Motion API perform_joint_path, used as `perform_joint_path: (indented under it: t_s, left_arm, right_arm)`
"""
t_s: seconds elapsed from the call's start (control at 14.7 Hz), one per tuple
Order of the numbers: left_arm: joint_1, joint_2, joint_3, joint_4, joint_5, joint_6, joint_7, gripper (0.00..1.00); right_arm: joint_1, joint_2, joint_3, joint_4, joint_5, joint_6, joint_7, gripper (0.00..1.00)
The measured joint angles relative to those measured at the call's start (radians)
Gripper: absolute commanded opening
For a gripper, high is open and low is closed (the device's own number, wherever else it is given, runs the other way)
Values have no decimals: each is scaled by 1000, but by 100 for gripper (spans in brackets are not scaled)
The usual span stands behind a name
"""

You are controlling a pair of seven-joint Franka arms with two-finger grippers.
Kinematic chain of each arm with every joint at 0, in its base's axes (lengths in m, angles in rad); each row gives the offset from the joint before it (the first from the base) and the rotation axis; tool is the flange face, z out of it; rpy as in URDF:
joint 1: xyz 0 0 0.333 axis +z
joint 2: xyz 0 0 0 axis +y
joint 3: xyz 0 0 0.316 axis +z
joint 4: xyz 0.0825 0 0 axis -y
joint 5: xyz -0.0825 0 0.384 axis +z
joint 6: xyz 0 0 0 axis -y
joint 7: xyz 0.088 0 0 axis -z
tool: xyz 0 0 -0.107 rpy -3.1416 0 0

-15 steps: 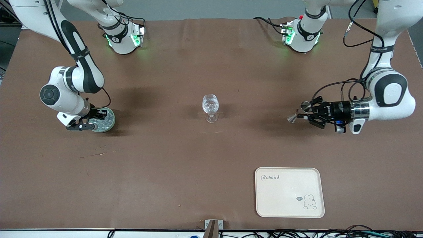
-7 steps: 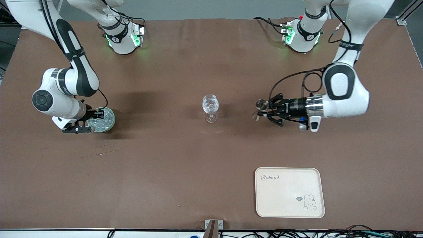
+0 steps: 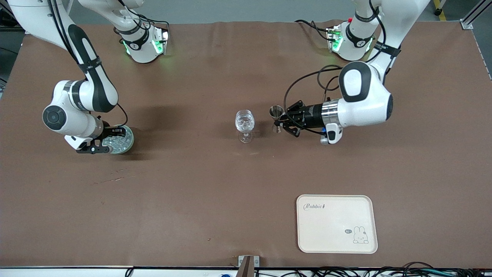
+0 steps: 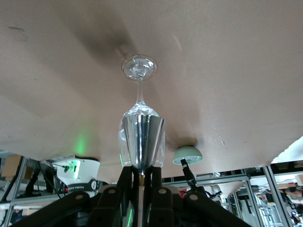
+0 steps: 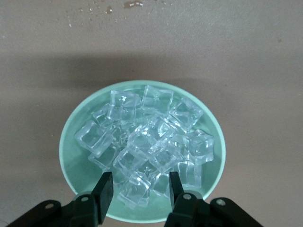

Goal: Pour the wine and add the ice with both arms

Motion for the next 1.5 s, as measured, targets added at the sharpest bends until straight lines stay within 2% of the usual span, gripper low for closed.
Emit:
perform_joint_path:
  t_s: [0.27, 0.61, 0.89, 1.3, 1.37, 1.5]
  left_arm:
    - [-17, 27, -48, 35, 131, 82, -126, 0]
    - [-40, 117, -84, 147, 357, 111, -315, 0]
    - [-76, 186, -90, 214, 509, 129, -417, 0]
    - [-91, 204, -108, 239, 677, 130, -510, 0]
    - [-92, 204, -114, 239, 698, 130, -524, 0]
    - [-93, 204, -123, 241, 746, 130, -550, 0]
  right_arm:
    - [0, 14, 0, -2, 0, 1, 0, 43]
    - [0, 19, 0, -1, 0, 1, 1, 18]
    - [0, 19, 0, 6, 1, -6, 3, 15]
    - [1, 18, 3, 158, 1, -202, 20, 14]
    - [2, 18, 4, 183, 1, -230, 20, 12]
    - [2, 14, 4, 246, 1, -298, 21, 3]
